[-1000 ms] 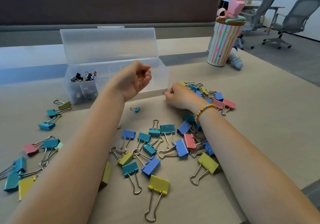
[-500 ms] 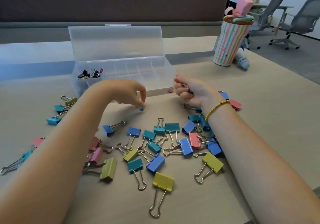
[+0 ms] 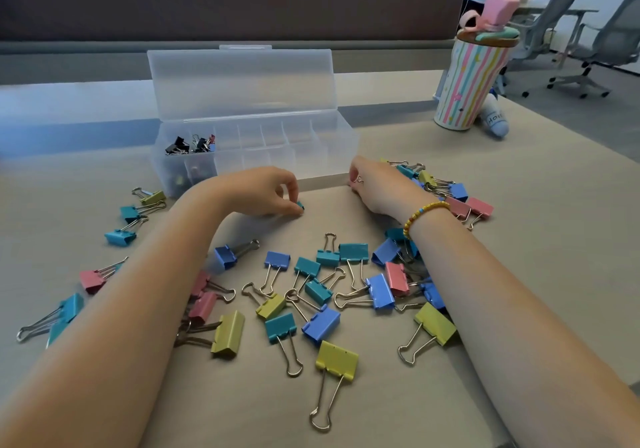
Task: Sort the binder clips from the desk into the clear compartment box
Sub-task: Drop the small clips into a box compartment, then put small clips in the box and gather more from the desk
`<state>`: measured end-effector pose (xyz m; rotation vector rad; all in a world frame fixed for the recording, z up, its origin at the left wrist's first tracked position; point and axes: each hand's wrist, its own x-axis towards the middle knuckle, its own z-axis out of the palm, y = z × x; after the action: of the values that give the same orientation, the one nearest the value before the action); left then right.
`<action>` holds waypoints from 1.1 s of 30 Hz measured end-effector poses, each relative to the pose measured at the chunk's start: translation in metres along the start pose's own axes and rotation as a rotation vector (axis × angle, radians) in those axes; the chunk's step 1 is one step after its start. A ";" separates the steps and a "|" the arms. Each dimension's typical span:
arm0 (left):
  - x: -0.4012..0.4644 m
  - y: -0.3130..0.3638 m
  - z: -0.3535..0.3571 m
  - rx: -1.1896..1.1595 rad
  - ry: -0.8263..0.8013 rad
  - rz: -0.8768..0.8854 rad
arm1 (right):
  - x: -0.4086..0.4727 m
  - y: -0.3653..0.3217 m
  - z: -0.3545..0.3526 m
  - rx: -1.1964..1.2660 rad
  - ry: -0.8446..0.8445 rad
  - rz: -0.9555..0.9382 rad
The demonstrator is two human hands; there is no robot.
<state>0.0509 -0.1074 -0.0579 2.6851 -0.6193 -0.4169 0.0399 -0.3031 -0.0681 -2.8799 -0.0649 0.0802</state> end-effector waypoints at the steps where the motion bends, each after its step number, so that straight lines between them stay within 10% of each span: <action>1: 0.001 0.002 0.002 0.034 0.016 -0.004 | 0.000 0.000 0.001 -0.011 -0.002 0.005; 16: 0.009 0.023 0.017 0.196 0.094 -0.082 | 0.000 -0.005 -0.002 0.026 0.028 -0.045; 25: -0.013 0.018 -0.017 -1.418 0.021 0.087 | -0.004 -0.020 -0.027 1.748 -0.295 0.160; 33: -0.035 -0.010 -0.020 -1.722 0.223 0.050 | 0.008 -0.082 -0.023 2.023 -0.395 0.203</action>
<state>0.0314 -0.0775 -0.0370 1.0273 -0.0705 -0.3443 0.0465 -0.2298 -0.0252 -0.8176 0.1539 0.4278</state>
